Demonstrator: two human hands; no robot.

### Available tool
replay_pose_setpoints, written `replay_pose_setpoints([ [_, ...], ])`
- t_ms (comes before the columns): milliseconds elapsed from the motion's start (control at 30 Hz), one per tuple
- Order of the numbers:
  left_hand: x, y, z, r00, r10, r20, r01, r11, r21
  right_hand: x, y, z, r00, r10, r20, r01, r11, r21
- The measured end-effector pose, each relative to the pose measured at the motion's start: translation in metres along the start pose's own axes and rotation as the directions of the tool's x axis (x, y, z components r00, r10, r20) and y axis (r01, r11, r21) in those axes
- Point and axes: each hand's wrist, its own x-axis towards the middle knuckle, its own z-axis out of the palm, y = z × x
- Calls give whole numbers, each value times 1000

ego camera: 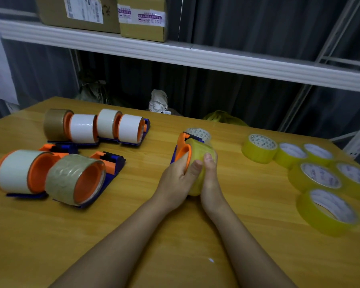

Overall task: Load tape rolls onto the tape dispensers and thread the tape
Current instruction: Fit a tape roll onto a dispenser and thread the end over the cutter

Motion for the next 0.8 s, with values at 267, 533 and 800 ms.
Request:
replay_pose_setpoints([
  [267,5,7,-21,995,-81,-49,76,992,-96,4,-17,-15,994,-84,-69,80,995,-52],
  [533,2,16,-32,968,-198,152,233,936,-264,10,-23,-40,938,-347,8,299,795,-528],
  [800,0,23,-33,968,-251,-12,241,944,-226,-1,-29,-42,921,-367,133,377,748,-546],
])
